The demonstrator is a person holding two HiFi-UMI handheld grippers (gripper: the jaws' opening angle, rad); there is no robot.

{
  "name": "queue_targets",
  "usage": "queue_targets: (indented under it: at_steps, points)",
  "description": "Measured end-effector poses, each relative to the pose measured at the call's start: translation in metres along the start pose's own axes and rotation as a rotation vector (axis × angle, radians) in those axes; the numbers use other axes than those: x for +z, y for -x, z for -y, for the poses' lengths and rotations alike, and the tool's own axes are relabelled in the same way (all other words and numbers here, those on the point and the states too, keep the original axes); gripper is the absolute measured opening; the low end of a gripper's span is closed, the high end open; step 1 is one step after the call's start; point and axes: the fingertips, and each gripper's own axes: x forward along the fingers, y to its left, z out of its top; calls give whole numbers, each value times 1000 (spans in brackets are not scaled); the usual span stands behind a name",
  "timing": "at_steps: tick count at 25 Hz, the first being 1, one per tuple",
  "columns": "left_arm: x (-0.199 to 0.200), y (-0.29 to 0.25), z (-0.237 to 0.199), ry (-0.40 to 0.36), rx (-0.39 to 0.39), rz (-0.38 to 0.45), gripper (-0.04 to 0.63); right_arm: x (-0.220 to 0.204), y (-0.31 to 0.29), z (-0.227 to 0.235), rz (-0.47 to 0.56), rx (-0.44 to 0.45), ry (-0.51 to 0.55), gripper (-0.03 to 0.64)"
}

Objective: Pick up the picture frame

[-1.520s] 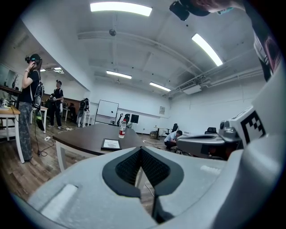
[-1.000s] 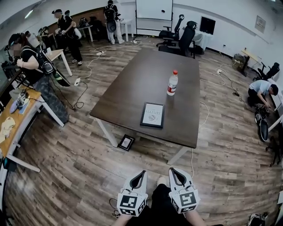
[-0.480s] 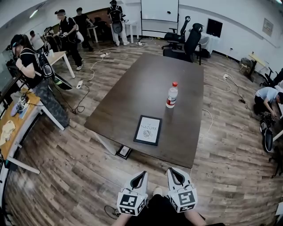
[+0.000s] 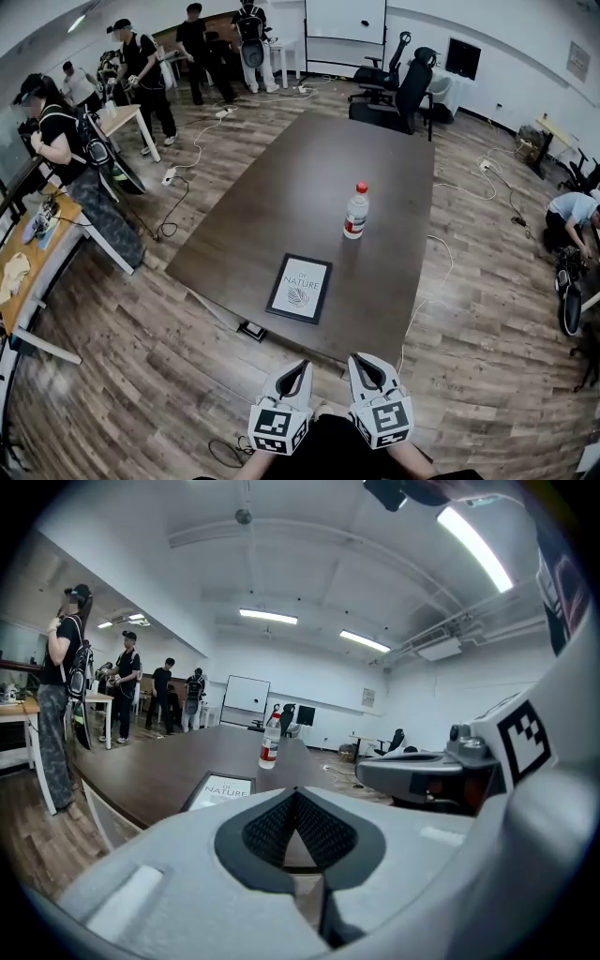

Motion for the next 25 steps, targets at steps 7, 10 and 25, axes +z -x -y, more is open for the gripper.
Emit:
queue_targets:
  at_steps: [7,10,25]
  points:
    - [2,-15,-6,-8,5,-8,8,-6,-15,-1,-11,29,-23,8]
    - [4,-25,-12,-11,7,-10,8,-5,-23,5,-11,21,-32,8]
    - [32,-109,-113,1,-17,-47,8,6,-122,55,-39,-112,-154,8]
